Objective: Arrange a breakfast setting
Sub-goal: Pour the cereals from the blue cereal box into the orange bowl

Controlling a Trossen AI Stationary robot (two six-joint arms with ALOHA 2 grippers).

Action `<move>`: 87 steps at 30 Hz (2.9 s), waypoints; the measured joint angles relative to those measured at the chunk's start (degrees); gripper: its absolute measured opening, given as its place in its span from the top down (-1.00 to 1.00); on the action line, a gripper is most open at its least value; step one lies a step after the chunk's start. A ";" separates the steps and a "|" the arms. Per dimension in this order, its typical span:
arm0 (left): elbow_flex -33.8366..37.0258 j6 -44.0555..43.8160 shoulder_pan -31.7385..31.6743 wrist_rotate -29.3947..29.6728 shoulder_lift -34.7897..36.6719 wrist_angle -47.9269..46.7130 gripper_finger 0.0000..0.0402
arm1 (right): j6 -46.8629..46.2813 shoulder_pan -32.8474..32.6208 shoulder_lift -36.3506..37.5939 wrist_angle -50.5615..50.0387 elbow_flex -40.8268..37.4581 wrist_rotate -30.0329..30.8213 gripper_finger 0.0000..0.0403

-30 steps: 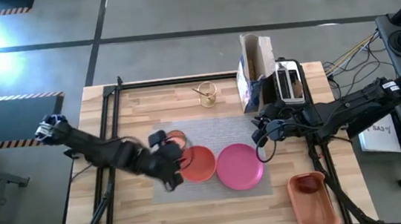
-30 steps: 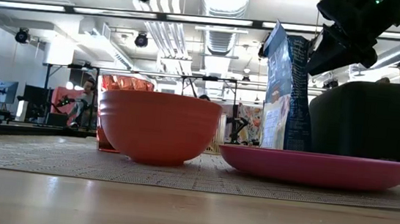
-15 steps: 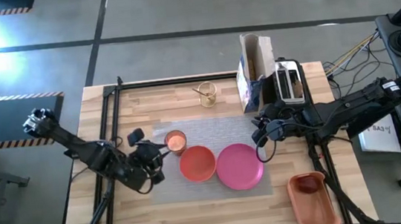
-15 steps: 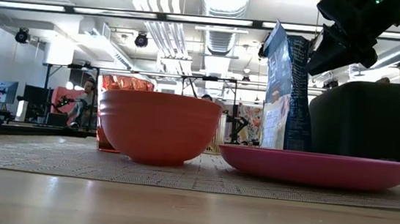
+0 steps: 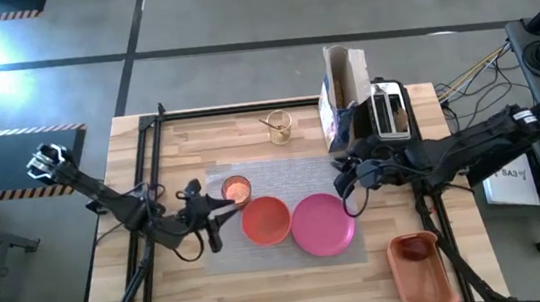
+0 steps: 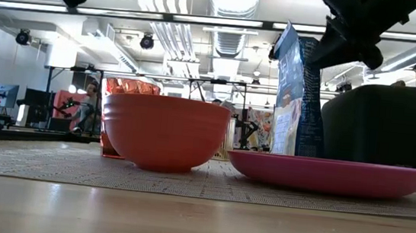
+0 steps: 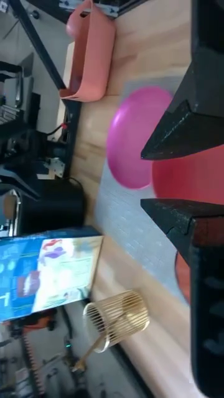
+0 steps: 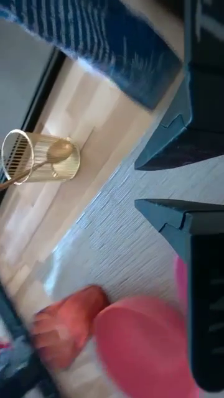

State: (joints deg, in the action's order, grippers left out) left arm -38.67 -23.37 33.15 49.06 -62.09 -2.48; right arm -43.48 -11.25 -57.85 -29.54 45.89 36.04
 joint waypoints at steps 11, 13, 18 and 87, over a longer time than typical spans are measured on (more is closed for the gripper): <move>2.84 3.23 0.02 0.03 8.12 -5.66 0.54 | -15.43 2.27 -1.15 3.64 0.48 0.41 0.63; 4.20 3.22 0.02 -0.04 10.17 -5.87 0.54 | -19.13 2.96 -1.57 2.74 0.48 -0.01 0.61; 8.42 3.34 0.00 -0.49 15.91 -6.36 0.54 | -24.53 3.68 -1.92 1.74 0.44 -0.49 0.44; 16.84 4.91 0.00 -12.26 34.11 -0.57 0.54 | -31.58 6.67 -24.78 -41.54 21.60 13.63 -0.76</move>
State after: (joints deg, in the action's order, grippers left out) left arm -21.82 -18.46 33.15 36.80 -27.98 -3.05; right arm -75.07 -4.58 -82.63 -71.07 67.49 49.67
